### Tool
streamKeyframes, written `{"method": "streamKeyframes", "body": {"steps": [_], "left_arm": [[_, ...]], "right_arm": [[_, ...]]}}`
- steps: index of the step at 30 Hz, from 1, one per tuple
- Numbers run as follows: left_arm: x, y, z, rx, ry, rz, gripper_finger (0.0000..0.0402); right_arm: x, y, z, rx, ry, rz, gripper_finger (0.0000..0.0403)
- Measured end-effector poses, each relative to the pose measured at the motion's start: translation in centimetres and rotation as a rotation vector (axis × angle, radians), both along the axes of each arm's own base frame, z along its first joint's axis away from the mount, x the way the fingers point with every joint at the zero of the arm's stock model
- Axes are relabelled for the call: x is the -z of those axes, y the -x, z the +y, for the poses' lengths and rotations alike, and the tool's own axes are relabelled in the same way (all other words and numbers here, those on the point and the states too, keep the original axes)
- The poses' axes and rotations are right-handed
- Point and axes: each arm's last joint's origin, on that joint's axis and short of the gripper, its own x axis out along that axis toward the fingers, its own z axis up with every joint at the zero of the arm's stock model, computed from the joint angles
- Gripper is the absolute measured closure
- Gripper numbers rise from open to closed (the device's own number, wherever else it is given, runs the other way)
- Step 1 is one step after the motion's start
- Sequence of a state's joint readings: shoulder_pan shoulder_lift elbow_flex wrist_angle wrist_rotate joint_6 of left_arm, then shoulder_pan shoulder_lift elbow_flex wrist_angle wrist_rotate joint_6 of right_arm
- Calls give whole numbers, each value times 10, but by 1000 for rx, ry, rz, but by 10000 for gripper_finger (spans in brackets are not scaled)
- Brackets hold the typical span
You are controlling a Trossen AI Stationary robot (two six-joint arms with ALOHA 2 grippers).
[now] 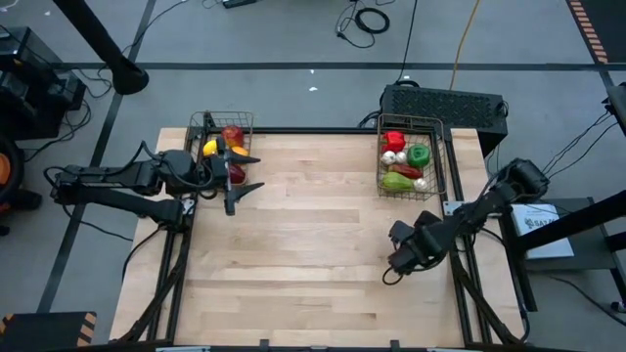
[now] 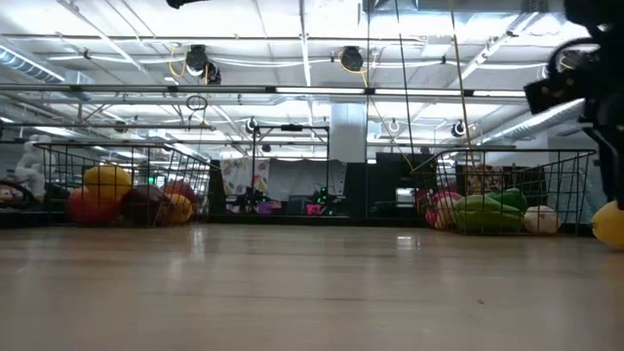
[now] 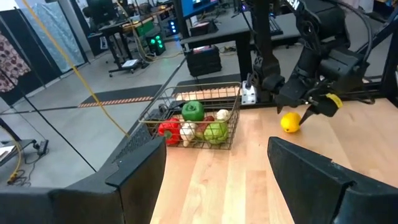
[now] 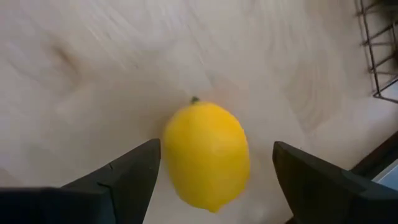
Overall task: Sort produce into baskets
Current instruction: Put the lemon into the left wire basket
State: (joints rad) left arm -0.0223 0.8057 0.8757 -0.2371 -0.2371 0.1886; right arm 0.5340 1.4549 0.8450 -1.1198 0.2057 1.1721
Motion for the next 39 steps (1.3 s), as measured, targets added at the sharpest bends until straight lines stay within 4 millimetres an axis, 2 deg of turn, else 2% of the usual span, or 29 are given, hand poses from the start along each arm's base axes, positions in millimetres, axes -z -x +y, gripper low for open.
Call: {"method": "streamKeyframes", "body": {"steps": [5,13,29,39], "left_arm": [[2,0,0,-4,22,14,114],[3,1,0,-5,24,26,114],[3,1,0,-6,25,29,114],[3,1,0,-6,25,29,114]], "right_arm": [[13,12,-1,-44,9,23,117],[28,18,-1,-65,-25,11,152],[27,18,0,-58,-70,36,172],[7,0,11,-71,-106,-63,202]]}}
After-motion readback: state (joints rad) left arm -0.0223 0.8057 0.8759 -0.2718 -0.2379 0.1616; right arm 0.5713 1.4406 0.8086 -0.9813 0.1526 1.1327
